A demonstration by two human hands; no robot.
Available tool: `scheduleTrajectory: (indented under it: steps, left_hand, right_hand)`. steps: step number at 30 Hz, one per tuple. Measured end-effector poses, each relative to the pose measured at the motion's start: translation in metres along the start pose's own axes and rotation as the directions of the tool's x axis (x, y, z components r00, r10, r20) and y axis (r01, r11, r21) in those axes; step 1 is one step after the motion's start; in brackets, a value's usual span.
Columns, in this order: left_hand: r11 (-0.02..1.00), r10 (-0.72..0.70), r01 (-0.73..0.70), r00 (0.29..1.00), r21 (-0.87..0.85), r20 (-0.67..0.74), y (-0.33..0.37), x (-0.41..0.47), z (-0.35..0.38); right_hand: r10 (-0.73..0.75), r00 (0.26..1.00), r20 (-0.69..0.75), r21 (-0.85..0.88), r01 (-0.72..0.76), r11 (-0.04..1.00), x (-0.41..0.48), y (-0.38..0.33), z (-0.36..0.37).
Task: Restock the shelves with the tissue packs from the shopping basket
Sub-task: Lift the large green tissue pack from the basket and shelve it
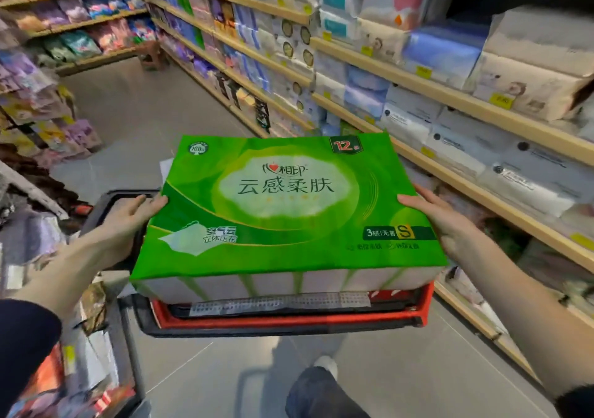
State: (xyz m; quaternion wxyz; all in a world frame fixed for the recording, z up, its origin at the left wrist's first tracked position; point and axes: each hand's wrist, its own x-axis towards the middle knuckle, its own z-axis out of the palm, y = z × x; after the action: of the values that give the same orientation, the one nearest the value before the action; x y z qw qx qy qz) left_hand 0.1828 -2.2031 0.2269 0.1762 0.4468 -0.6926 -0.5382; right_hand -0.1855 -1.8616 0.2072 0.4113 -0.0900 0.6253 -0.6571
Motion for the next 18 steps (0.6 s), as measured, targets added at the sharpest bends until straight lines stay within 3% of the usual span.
scheduleTrajectory:
  steps: [6, 13, 18]
  left_hand:
    - [0.965, -0.163, 0.176, 0.983, -0.194, 0.080, 0.012, 0.107, 0.046]
    - [0.975, -0.200, 0.221, 0.931, -0.037, 0.306, 0.036, 0.233, 0.089]
    - [0.980, -0.199, 0.185, 0.860, 0.076, 0.471, 0.040, 0.328, 0.136]
  right_hand:
    - [0.046, 0.992, -0.117, 0.080, -0.037, 0.996, 0.047, 0.001, -0.003]
    - [0.062, 0.948, -0.313, 0.193, 0.000, 0.981, 0.072, 0.011, -0.009]
    - [0.086, 0.860, -0.502, 0.289, 0.073, 0.954, 0.089, 0.042, -0.004]
